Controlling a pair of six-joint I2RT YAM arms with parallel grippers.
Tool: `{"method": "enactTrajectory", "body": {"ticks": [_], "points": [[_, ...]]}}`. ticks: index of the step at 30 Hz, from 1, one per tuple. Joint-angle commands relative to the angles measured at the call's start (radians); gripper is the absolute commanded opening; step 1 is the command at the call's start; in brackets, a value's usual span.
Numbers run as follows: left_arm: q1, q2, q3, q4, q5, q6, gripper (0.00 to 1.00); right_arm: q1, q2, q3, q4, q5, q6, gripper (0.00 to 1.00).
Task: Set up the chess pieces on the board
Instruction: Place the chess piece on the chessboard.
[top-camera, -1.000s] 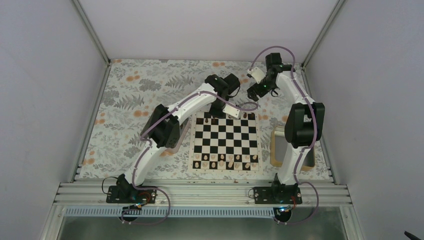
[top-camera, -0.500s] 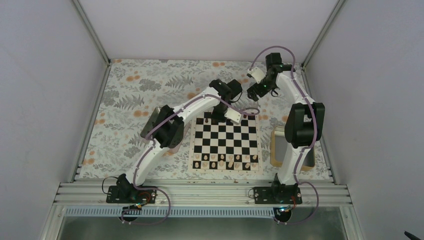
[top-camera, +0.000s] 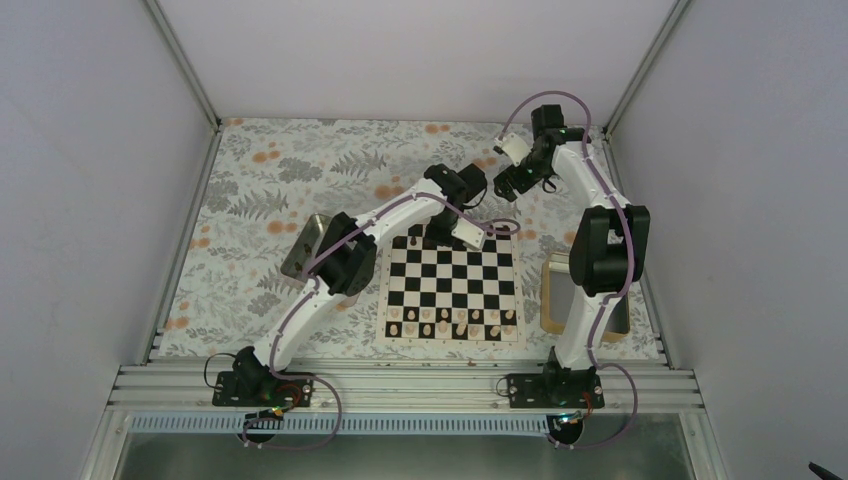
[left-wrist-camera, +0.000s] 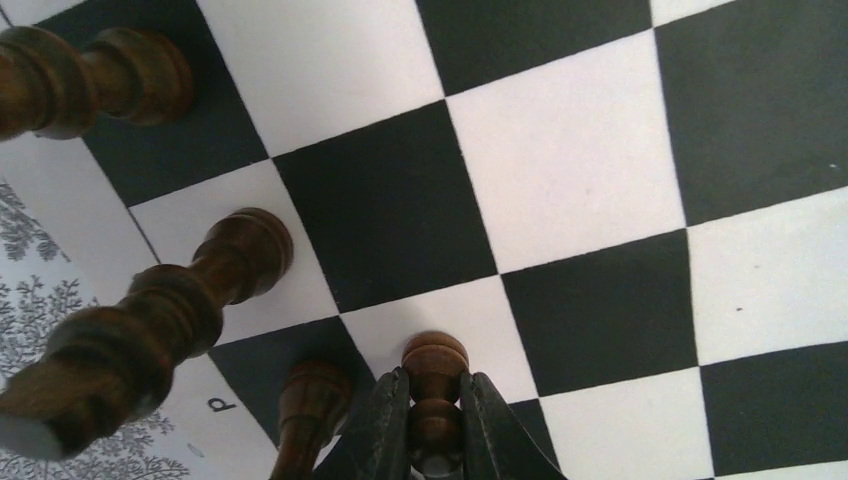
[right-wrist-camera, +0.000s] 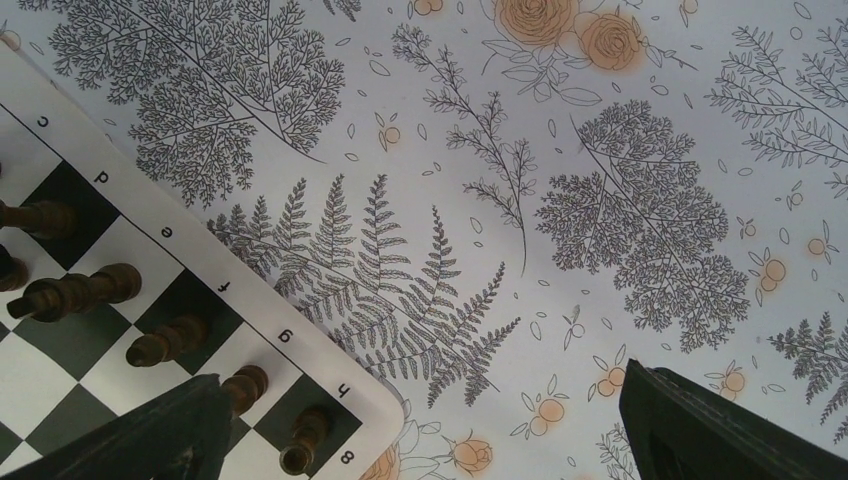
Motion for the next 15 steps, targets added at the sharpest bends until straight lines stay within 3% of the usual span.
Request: {"method": "enactTrajectory", "body": {"ticks": [1,15], "points": [[-0.008,0.027,0.035,-0.012,-0.02,0.016,0.12,-0.006,0.008,0.026,-0.013,-0.03,0.001,1.0],[-0.009,0.008,0.01,-0.047,0.004,0.019,0.17,-0.006,0.008,0.025,-0.016,-0.032,-0.006,1.0]]}}
